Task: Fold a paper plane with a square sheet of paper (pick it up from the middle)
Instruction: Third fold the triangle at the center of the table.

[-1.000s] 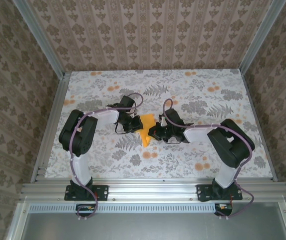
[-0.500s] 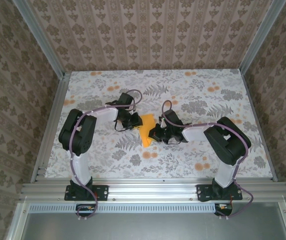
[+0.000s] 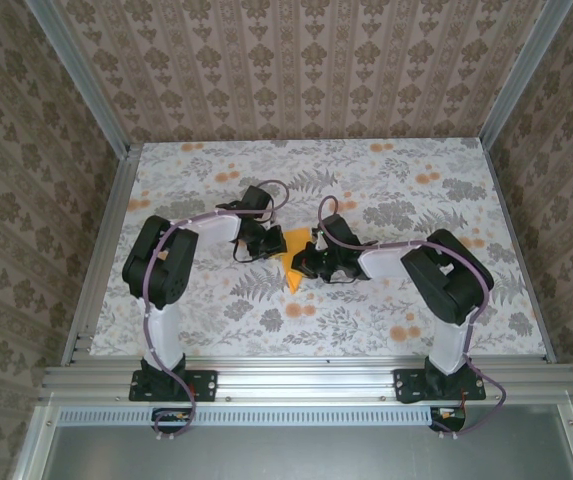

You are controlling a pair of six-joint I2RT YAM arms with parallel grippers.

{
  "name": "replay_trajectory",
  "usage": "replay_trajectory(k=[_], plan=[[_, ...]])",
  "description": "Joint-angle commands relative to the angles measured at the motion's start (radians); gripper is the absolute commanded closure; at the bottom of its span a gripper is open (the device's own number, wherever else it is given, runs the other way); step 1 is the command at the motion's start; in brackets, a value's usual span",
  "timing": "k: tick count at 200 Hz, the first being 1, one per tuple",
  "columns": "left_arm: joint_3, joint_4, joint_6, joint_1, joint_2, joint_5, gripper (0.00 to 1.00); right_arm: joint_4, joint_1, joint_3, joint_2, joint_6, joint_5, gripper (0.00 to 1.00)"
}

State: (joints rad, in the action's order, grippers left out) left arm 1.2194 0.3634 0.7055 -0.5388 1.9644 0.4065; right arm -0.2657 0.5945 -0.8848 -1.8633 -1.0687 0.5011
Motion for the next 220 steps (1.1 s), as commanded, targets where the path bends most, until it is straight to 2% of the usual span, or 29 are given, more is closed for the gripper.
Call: replay_trajectory(k=[1,68,220], plan=[[0.007,0.055,-0.026,-0.015,0.044,-0.021,0.88,-0.012,0.008,-0.026,-0.031,0.006,0.005,0.93],[0.009,0.058,-0.03,-0.021,0.046,-0.02,0.89,-0.056,0.007,-0.029,-0.06,-0.011,-0.009,0.93],[0.002,0.062,-0.035,-0.026,0.052,-0.026,0.9,-0.021,0.0,-0.003,-0.034,0.001,-0.105,0.93]])
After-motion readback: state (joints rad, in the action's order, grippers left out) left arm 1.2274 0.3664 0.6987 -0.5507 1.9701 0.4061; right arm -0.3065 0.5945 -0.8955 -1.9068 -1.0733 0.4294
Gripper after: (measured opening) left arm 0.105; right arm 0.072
